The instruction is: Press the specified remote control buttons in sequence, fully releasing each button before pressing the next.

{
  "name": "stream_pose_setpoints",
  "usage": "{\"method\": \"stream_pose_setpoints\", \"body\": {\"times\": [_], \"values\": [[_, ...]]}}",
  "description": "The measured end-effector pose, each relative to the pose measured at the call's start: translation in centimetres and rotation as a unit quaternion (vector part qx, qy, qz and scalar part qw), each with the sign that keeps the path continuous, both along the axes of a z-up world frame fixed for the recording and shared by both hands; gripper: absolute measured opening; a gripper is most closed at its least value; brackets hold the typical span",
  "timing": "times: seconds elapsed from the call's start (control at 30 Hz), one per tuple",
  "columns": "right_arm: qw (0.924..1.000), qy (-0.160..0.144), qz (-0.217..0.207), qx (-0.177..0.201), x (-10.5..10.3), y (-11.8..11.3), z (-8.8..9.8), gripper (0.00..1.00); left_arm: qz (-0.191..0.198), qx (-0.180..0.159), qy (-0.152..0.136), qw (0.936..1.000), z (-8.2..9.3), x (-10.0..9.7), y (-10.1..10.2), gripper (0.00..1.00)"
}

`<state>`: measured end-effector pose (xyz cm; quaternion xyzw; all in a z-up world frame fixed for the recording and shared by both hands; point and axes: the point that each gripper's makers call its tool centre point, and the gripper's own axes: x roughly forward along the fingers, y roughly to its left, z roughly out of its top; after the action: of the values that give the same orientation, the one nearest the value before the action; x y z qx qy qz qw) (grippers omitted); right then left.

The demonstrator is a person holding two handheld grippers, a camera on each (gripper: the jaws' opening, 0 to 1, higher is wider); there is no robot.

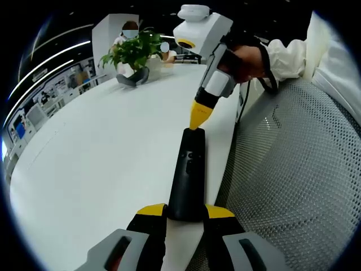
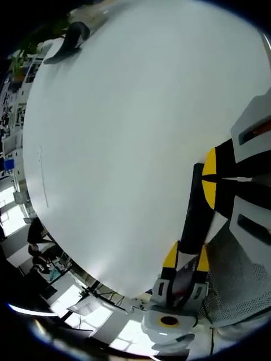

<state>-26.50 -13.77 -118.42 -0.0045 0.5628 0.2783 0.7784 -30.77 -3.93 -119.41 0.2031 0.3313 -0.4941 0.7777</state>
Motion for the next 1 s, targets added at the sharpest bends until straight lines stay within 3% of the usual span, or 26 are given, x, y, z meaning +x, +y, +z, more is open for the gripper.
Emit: {"method": "stream_pose_setpoints", "body": {"times": [0.4,1.0], "values": [[0.9997,0.004,0.025,0.001,-0.63,0.63,-0.21,0.00,0.000,-0.002,0.000,1.0000,0.00,0.01,-0.03,0.25],[0.9997,0.015,0.002,0.019,-0.48,0.39,-0.21,0.00,-0.001,-0.002,0.000,1.0000,-0.03,-0.03,-0.12,0.25]]}}
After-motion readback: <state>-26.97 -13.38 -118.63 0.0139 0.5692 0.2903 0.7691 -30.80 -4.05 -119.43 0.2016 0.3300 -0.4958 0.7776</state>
